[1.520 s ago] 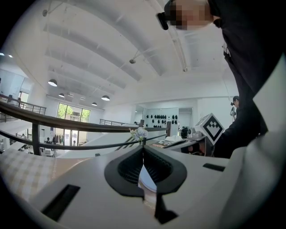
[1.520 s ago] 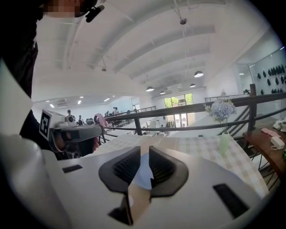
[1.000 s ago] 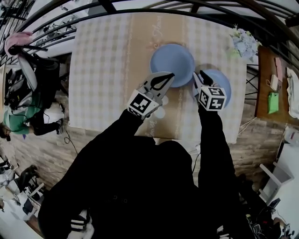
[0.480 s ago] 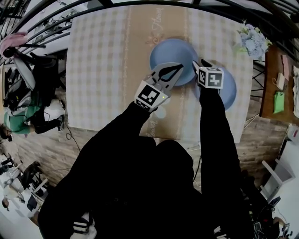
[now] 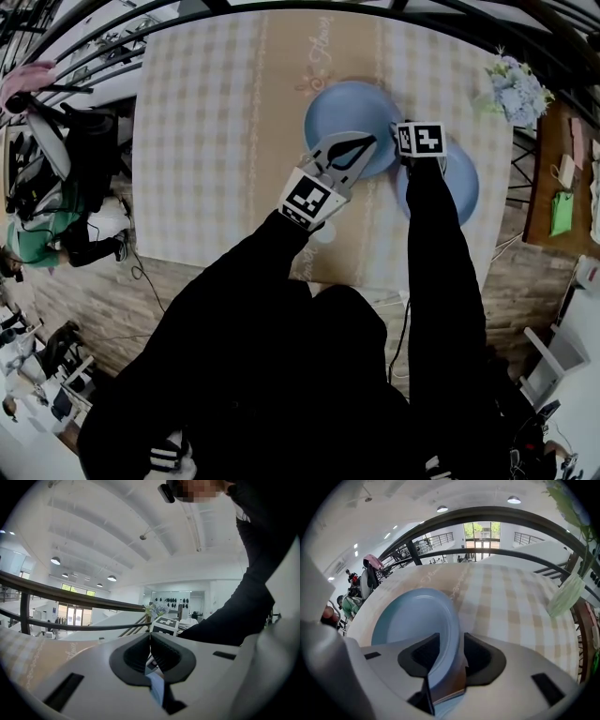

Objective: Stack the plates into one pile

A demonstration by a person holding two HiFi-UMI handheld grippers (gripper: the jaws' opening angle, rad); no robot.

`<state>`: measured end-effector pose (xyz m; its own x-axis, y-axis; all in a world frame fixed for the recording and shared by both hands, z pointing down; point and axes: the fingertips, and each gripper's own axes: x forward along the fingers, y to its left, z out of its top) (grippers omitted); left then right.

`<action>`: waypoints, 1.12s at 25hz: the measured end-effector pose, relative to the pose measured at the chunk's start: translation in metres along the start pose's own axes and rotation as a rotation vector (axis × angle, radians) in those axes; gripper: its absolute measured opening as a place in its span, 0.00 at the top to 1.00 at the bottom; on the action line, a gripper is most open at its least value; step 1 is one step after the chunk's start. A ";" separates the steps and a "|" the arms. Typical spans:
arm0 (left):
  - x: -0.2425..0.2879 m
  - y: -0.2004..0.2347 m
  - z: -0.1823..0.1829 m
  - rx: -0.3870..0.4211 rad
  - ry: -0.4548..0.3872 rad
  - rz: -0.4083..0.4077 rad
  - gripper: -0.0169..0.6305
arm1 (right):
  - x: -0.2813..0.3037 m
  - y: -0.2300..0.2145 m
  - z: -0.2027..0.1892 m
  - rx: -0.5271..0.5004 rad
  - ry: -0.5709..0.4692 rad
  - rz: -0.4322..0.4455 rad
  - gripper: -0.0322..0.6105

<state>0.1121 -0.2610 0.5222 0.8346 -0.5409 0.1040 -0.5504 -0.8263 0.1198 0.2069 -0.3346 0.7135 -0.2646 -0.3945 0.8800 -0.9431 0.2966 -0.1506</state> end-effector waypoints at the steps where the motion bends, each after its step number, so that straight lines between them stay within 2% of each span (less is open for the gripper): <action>1: 0.000 0.000 0.000 0.001 -0.002 0.000 0.94 | 0.002 0.001 0.000 -0.004 0.018 0.007 0.68; 10: -0.005 0.006 -0.003 -0.006 0.003 0.013 0.94 | 0.020 0.002 -0.011 -0.072 0.124 -0.005 0.70; 15: -0.007 0.009 -0.002 -0.007 0.001 0.021 0.94 | 0.022 -0.001 -0.013 -0.085 0.148 -0.022 0.79; 23: -0.016 0.010 0.003 -0.001 0.001 0.024 0.94 | 0.003 0.004 0.005 0.072 0.039 0.014 0.89; 28: -0.026 0.006 0.008 0.005 0.003 0.021 0.94 | -0.012 0.009 0.007 0.168 -0.021 0.058 0.92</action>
<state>0.0874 -0.2537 0.5120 0.8229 -0.5576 0.1089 -0.5676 -0.8156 0.1127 0.2004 -0.3336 0.6980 -0.3218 -0.3995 0.8584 -0.9461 0.1707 -0.2752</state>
